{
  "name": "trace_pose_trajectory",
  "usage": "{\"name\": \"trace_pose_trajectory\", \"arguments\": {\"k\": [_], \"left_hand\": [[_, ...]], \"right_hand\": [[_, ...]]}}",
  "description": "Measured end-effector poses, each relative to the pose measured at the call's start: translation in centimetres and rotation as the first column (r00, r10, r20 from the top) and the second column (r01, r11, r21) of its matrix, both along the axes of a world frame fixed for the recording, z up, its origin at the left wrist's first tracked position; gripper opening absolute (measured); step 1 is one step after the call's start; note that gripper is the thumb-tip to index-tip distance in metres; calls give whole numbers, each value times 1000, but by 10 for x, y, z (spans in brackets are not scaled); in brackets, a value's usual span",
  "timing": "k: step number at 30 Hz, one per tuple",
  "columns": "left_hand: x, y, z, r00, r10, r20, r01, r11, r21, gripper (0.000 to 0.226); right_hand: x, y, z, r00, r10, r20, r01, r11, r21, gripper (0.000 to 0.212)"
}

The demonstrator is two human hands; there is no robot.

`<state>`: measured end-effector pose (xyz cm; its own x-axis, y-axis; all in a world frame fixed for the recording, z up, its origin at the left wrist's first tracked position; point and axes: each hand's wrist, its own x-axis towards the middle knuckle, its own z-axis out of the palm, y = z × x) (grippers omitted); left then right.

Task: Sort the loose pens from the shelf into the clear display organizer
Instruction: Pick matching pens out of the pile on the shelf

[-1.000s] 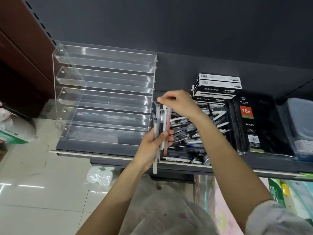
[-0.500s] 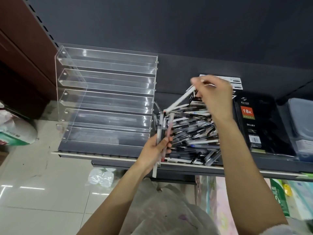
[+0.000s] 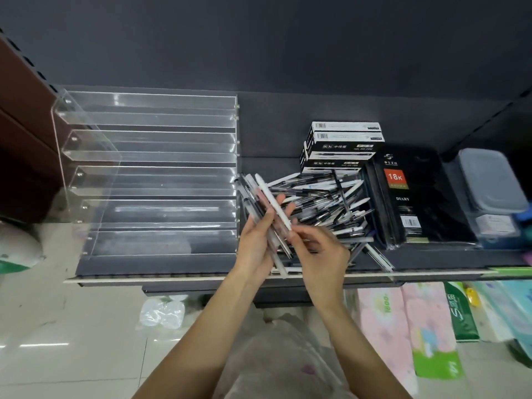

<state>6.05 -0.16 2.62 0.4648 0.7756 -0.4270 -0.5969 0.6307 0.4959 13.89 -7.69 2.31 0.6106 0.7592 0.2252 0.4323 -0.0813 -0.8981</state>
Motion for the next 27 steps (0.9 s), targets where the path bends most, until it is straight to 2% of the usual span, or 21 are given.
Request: {"name": "trace_pose_trajectory", "arguments": {"k": [4, 7, 11, 13, 16, 18, 20, 23, 27], "left_hand": [[-1, 2, -4, 998, 2, -65, -2, 1000, -6, 21], [-5, 3, -5, 985, -20, -173, 34, 996, 81, 18], [-12, -2, -5, 922, -129, -364, 221, 950, 222, 19], [-14, -6, -3, 885, -216, -414, 334, 912, 239, 20], [-18, -9, 1, 842, -314, -438, 432, 880, 200, 16], [-22, -10, 2, 842, -361, -401, 459, 870, 182, 21], [-25, -9, 4, 841, -391, -374, 478, 860, 176, 23], [-26, -10, 6, 833, -398, -384, 487, 857, 168, 18], [-25, -9, 3, 829, -401, -390, 493, 853, 173, 17]], "right_hand": [[2, 0, 2, 996, 91, -20, -92, 995, -48, 13], [8, 0, 6, 985, 143, 96, -137, 988, -64, 9], [26, 29, 34, 917, 272, 291, -243, 961, -131, 33], [39, 54, 49, 806, 460, 372, -390, 886, -250, 51], [58, 86, 67, 559, 780, 281, -582, 610, -537, 81], [66, 99, 74, 424, 866, 266, -603, 489, -630, 73], [68, 106, 75, 344, 891, 296, -631, 453, -630, 52], [65, 107, 72, 284, 915, 288, -673, 404, -620, 28], [60, 104, 71, 252, 927, 277, -718, 371, -589, 18]]}}
